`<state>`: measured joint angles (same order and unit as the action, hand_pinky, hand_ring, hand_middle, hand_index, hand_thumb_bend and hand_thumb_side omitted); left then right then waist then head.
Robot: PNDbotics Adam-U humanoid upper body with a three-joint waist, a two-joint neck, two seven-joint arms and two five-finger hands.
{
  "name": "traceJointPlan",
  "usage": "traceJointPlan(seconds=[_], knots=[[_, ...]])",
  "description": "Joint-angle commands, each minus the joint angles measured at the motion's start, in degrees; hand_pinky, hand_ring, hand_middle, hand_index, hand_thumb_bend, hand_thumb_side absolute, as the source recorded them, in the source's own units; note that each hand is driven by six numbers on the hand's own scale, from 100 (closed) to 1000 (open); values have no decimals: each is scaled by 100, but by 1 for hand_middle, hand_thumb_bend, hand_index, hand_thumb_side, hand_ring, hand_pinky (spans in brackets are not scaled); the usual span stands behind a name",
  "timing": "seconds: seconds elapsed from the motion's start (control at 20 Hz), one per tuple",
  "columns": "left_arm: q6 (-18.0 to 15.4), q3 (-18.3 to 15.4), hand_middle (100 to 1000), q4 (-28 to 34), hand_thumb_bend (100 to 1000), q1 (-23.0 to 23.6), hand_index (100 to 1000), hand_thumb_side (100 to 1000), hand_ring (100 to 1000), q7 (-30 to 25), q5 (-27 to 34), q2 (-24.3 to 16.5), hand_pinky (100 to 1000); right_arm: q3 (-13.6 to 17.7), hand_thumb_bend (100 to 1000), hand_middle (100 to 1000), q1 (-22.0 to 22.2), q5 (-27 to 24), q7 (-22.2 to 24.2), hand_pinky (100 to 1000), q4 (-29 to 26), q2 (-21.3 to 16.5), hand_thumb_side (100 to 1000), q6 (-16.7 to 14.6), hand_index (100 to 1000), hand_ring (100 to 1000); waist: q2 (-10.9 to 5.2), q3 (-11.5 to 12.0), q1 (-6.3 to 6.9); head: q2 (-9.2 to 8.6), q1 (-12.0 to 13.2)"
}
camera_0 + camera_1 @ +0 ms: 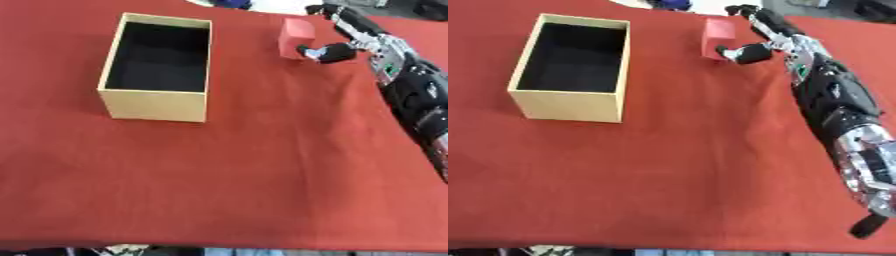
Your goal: Pick up objects on the table and place them in the box.
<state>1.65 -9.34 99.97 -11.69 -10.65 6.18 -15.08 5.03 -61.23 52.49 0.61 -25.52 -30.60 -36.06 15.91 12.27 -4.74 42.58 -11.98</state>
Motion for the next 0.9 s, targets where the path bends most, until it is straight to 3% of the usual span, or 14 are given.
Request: traceJointPlan(seconds=[0.05, 0.45, 0.65, 0.7, 0.9], knots=[[-43, 17, 572, 134, 257, -71, 641, 782, 718, -11, -34, -48, 856, 34, 317, 877, -93, 32, -63, 904, -39, -189, 515, 3, 981, 1000, -78, 12, 42, -87, -43], [-76, 27, 572, 134, 257, -57, 641, 781, 719, -23, -45, -30, 855, 31, 294, 830, -86, 25, -261, 882, -70, -143, 474, 30, 967, 978, -48, 36, 104, -204, -103], [-91, 32, 572, 131, 256, -50, 641, 780, 719, -31, -41, -21, 855, 27, 292, 710, -72, 27, -361, 858, -101, -77, 420, -13, 917, 937, -42, 36, 136, -233, -126], [-93, 33, 572, 131, 256, -50, 641, 780, 720, -32, -40, -20, 855, 24, 297, 621, -68, 32, -399, 843, -111, -60, 391, -26, 869, 917, -39, 36, 140, -240, -131], [-94, 37, 572, 127, 258, -59, 641, 779, 720, -41, -38, -12, 855, 28, 312, 433, -54, 19, -621, 800, -150, -3, 275, -78, 701, 859, -36, 1, 152, -232, -119]])
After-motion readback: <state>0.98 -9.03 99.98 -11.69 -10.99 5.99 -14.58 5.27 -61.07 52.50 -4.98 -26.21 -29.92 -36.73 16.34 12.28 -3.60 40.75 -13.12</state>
